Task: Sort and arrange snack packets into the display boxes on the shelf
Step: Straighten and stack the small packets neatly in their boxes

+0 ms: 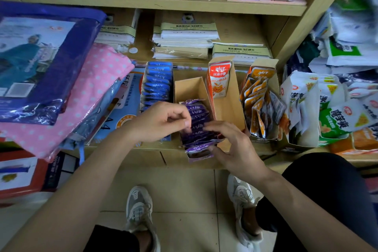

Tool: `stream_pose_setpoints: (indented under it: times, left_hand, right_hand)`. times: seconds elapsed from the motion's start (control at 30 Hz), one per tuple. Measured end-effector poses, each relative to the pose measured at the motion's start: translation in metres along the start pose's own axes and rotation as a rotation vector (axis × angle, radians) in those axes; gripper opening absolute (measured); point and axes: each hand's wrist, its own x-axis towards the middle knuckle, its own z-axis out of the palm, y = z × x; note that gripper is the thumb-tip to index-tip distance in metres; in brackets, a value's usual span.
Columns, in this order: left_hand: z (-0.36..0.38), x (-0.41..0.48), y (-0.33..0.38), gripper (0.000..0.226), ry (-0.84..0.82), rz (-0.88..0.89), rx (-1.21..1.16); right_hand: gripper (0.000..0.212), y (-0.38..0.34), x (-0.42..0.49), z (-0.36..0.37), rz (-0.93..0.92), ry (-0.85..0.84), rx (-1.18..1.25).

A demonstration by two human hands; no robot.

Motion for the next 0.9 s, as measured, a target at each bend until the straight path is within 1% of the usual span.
stream_pose_setpoints:
  times: [0.07, 0.1, 0.2, 0.27, 0.4, 0.5, 0.57, 0.63, 0.7, 0.73, 0.77, 0.83, 0.9]
  left_hand:
    - [0.001, 0.002, -0.002, 0.012, 0.029, -0.016, -0.034]
    - [0.002, 0.004, -0.003, 0.019, 0.035, -0.010, 0.006]
    - [0.002, 0.009, -0.008, 0.044, 0.017, -0.002, 0.268]
    - [-0.001, 0.013, -0.009, 0.052, 0.021, 0.023, 0.449]
    - [-0.005, 0.021, -0.007, 0.042, 0.106, 0.111, 0.588]
    - [-0.001, 0.031, -0.008, 0.046, 0.095, 0.148, 0.709]
    - [0.002, 0.034, -0.009, 0.033, 0.153, 0.189, 0.717]
    - [0.001, 0.035, -0.009, 0.016, 0.275, 0.253, 0.644]
    - [-0.001, 0.036, -0.011, 0.012, 0.391, 0.282, 0.597]
    - [-0.002, 0.037, -0.012, 0.013, 0.423, 0.281, 0.589]
    - [-0.003, 0.039, -0.014, 0.016, 0.431, 0.276, 0.583]
    - [-0.003, 0.042, -0.016, 0.023, 0.387, 0.255, 0.566]
    - [-0.006, 0.042, -0.018, 0.029, 0.320, 0.225, 0.548]
  right_hand:
    - [0.049, 0.004, 0.001, -0.004, -0.005, -0.020, -0.016]
    - [0.050, 0.006, 0.001, -0.005, -0.008, -0.045, -0.013]
    - [0.054, 0.010, 0.001, -0.006, -0.059, -0.132, -0.076]
    - [0.052, 0.011, 0.002, -0.006, -0.075, -0.148, -0.113]
    - [0.048, 0.011, 0.004, -0.008, -0.091, -0.154, -0.122]
    - [0.046, 0.011, 0.005, -0.008, -0.127, -0.154, -0.140]
    - [0.045, 0.013, 0.004, -0.007, -0.140, -0.157, -0.141]
    - [0.043, 0.014, 0.003, -0.006, -0.142, -0.151, -0.157]
    - [0.045, 0.015, 0.004, -0.006, -0.163, -0.144, -0.199]
    - [0.050, 0.016, 0.005, -0.006, -0.180, -0.159, -0.230]
    - [0.059, 0.016, 0.006, -0.005, -0.193, -0.183, -0.265]
    - [0.076, 0.017, 0.009, -0.002, -0.196, -0.211, -0.354]
    - [0.079, 0.012, 0.012, 0.002, -0.208, -0.192, -0.434]
